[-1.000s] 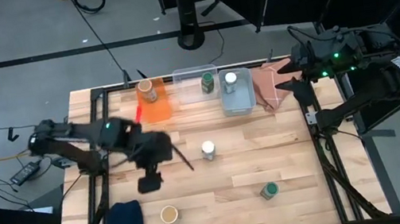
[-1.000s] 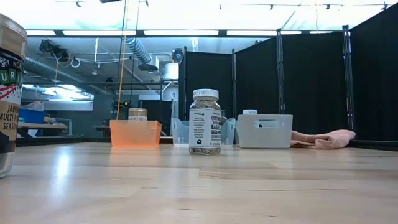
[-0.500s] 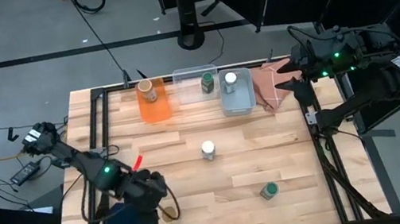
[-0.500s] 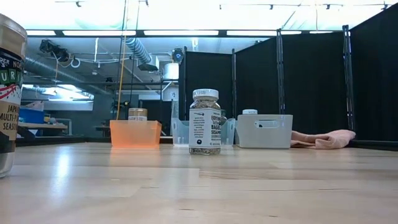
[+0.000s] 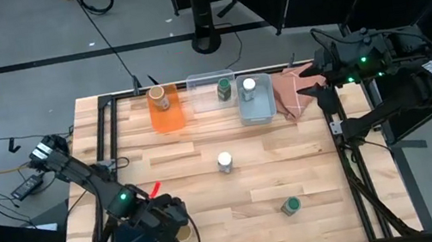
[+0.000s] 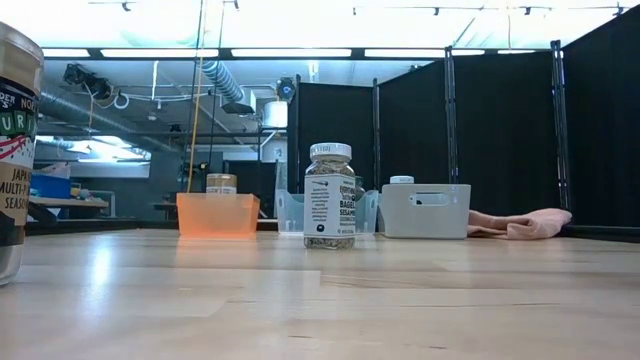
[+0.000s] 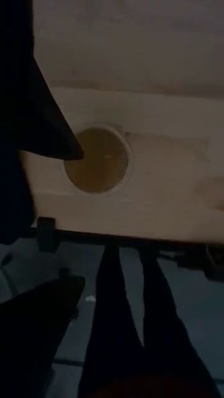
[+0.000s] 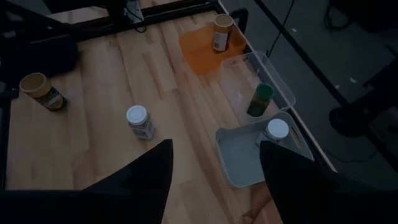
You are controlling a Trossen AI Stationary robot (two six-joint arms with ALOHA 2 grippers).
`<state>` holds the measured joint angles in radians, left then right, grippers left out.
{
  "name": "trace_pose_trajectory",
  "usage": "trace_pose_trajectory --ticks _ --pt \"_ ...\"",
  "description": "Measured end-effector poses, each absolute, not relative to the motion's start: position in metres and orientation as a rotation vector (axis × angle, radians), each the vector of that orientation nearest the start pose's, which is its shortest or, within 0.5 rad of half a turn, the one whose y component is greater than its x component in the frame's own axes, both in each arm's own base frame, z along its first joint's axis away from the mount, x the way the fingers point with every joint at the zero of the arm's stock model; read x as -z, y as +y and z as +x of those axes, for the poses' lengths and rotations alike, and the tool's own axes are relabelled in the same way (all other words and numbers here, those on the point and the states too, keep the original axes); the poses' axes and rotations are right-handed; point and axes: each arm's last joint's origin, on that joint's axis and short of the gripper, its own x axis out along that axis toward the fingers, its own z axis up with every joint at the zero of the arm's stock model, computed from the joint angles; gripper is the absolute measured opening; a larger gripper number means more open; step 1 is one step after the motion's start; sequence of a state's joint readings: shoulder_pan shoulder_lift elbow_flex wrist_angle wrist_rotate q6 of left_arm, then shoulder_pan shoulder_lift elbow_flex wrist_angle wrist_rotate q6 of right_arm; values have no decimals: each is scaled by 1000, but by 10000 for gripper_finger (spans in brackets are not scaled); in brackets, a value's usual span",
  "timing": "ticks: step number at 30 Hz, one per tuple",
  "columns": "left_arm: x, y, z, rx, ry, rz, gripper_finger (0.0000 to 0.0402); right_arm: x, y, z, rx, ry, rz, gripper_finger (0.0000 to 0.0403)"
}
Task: Sort spices by type
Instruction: Put the gold seasoning bottle into the orange bin
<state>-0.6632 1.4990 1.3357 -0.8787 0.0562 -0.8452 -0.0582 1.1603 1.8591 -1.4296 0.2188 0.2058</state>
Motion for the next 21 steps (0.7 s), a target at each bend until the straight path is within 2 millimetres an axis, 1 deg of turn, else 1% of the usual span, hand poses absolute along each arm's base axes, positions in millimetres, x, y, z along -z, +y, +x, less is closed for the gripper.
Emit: trace_pose_trajectory --ticks 5,9,15,21 --pt "-302 -185 235 205 1221 -375 358 -485 -14 134 338 700 137 248" --pt "-300 -185 236 211 1195 -309 377 -485 -14 134 338 701 135 248" --pt "-299 -183 237 158 1169 -266 379 -485 -14 134 331 704 117 248" --pt "-297 -186 236 118 1144 -233 378 -485 -14 134 329 705 113 248"
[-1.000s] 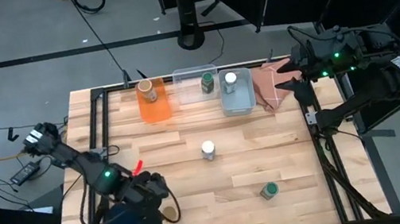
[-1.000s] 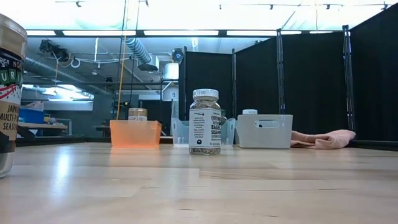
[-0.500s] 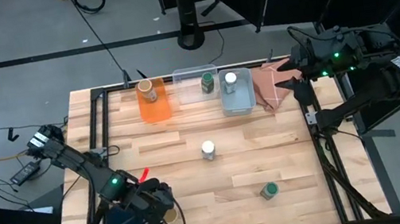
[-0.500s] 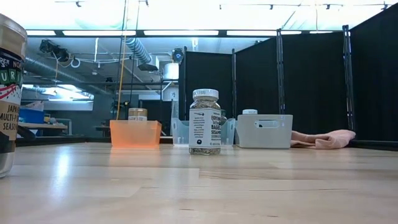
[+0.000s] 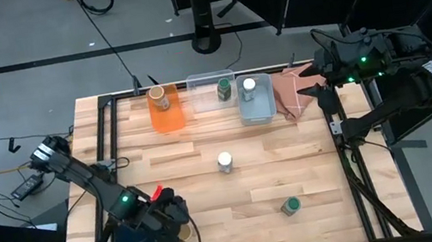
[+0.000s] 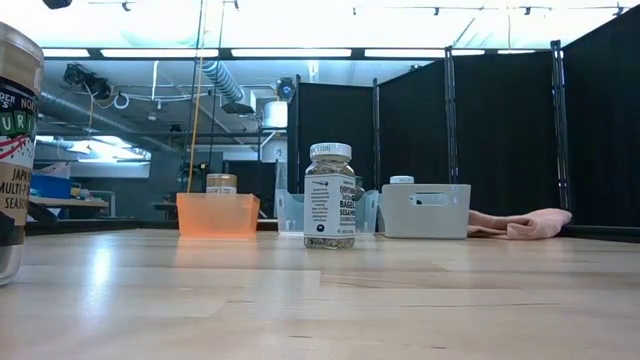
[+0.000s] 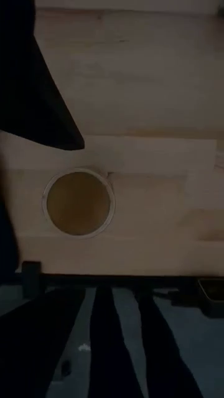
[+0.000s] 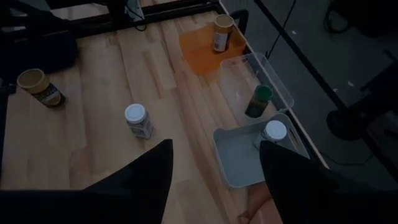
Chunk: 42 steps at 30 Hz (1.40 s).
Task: Sort spices by type
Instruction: Put the gold seasoning bottle into the orange bin
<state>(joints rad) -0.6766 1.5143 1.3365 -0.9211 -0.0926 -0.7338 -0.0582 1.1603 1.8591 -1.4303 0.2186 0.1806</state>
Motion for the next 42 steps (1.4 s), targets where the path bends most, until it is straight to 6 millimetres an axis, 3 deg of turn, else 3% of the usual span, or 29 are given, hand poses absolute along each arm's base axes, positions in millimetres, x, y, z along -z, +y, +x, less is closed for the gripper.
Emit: trace_pose_trajectory --ticks 9,24,31,42 --pt "-273 -193 239 101 1161 -205 378 -485 -14 134 325 707 103 248" --pt "-268 -193 241 63 1111 -220 378 -485 -14 134 318 711 87 248" --pt "-253 -206 242 88 1160 -200 378 -484 -14 134 317 718 88 248" --pt "-248 -206 243 68 1178 -174 378 -484 -14 134 315 718 88 248"
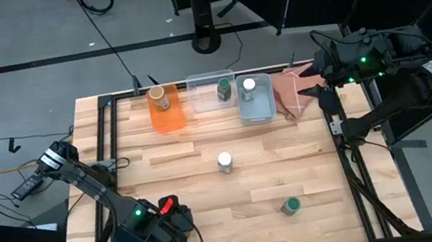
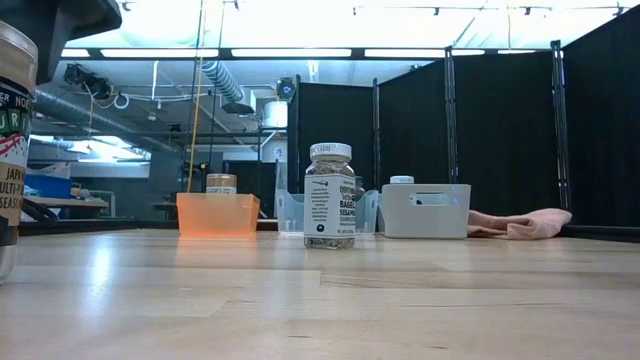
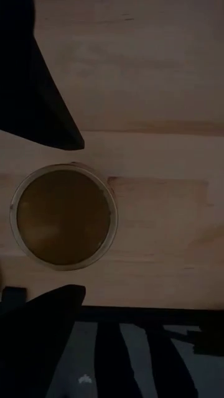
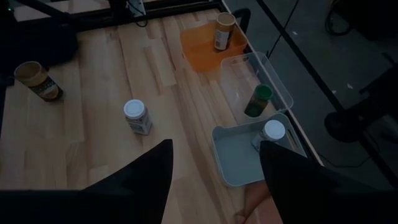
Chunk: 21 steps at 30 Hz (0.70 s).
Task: Sort spices by type
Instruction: Put the gold seasoning bottle into the orange bin
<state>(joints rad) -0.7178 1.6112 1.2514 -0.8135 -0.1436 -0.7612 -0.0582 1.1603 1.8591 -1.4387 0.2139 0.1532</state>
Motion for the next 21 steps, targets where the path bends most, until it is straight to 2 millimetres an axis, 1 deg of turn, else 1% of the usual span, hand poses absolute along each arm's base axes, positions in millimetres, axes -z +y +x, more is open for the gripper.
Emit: trace_pose_trajectory --ticks 10,21 --pt "-247 -207 243 76 1178 -150 378 -484 -14 134 316 717 88 248" --pt "-231 -213 248 78 1233 -133 378 -485 -14 134 312 718 70 248"
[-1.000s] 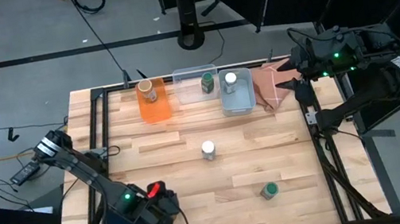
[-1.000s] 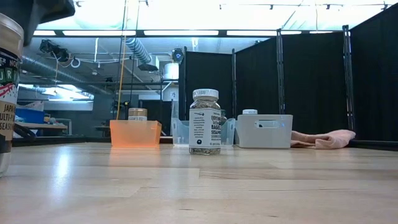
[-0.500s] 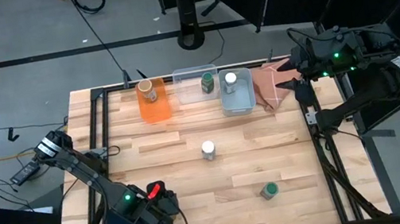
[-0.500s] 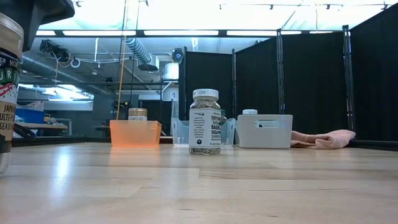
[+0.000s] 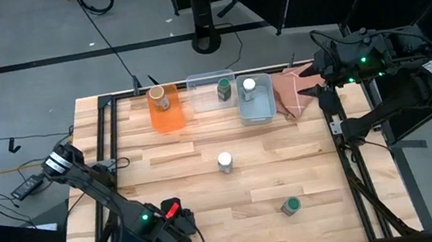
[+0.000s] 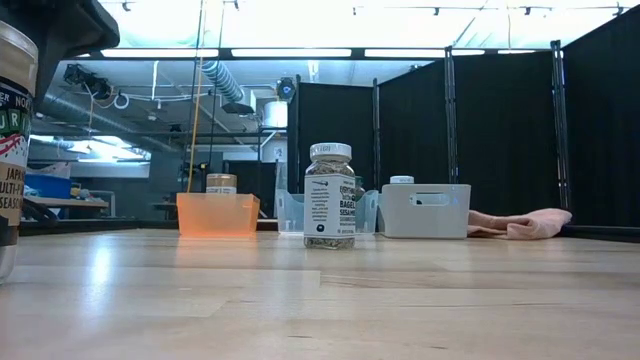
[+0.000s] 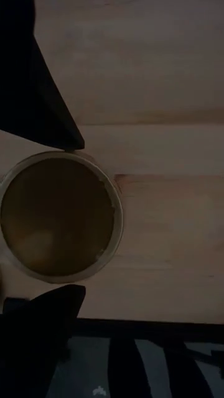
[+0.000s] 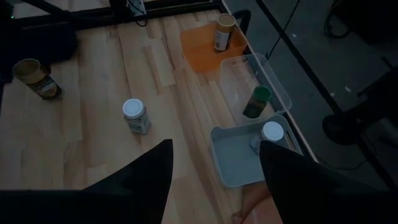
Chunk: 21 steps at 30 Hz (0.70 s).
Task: Sort spices by type
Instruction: Put the gold seasoning bottle into the orange bin
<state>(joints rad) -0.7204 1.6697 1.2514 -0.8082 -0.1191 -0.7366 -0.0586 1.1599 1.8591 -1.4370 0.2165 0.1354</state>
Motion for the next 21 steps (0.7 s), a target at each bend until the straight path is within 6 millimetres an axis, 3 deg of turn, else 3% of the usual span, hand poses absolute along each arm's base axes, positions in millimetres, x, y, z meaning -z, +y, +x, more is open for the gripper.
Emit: trace_pose_trajectory --ticks 9,21 --pt "-229 -213 249 82 1228 -96 372 -485 -14 134 312 718 70 248" --pt "-229 -213 249 91 1224 -75 316 -484 -14 134 312 719 70 248"
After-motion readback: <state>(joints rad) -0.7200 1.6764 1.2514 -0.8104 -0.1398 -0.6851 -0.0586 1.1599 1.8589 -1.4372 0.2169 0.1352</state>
